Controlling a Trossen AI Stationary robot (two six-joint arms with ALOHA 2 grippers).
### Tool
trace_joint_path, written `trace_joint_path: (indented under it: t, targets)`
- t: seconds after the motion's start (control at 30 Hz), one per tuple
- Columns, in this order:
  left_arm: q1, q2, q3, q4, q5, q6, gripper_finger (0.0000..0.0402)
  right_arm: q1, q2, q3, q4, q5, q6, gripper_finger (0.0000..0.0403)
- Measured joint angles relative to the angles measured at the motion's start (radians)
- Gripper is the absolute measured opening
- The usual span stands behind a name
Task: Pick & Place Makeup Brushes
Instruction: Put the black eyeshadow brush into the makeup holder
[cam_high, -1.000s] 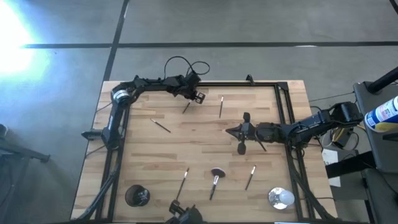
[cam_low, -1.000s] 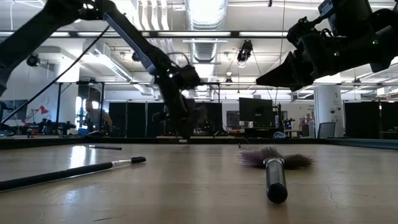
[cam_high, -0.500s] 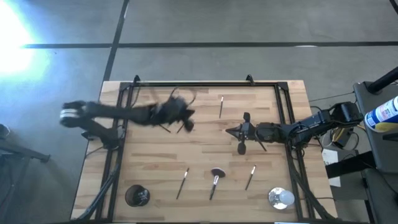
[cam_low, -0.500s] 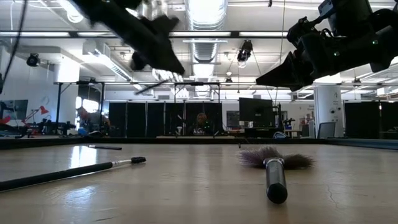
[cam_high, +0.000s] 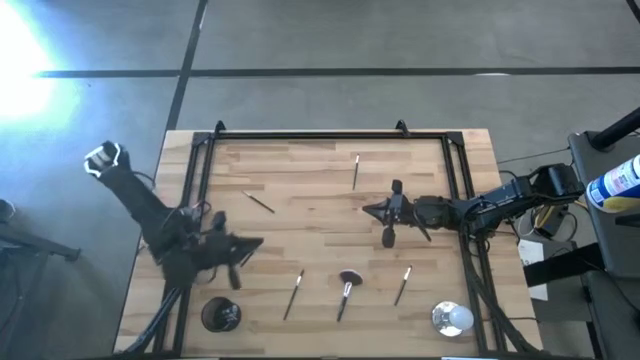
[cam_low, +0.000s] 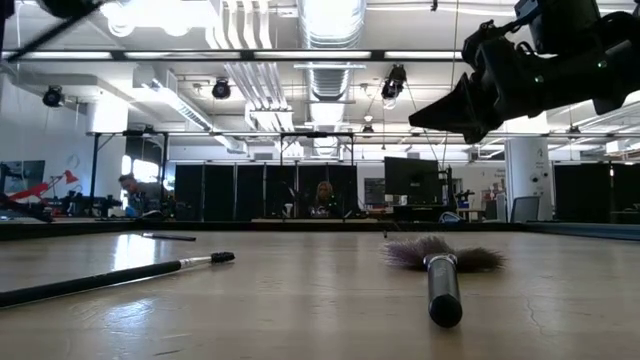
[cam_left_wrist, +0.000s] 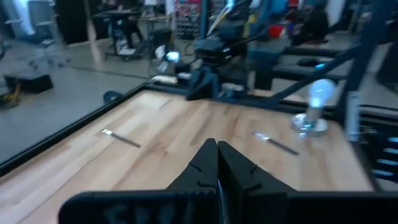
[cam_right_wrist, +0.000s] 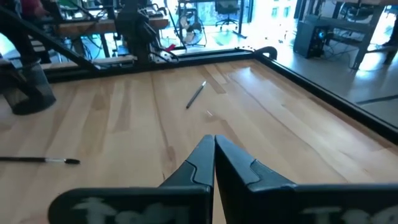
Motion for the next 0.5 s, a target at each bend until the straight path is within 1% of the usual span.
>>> trace_joint_path:
  t: [0.07,0.13,0.3,0.5]
  targets:
    - [-0.055,0.012,0.014,0.005,-0.031,-0.002,0.0,0.0,0.0,0.002,0.003,0.0,0.019,0.0008]
    - [-0.097,0.034,0.027,0.004,-0.037,-0.004,0.0,0.0,0.0,0.002,0.003,0.002,0.039,0.0008]
    - [-0.172,0.102,0.066,0.004,0.009,-0.014,0.0,0.013,0.0,0.002,0.003,0.007,0.069,0.0008]
    - [-0.251,0.19,0.097,0.003,0.013,-0.114,0.0,0.025,0.0,0.002,0.002,0.01,0.082,0.0008]
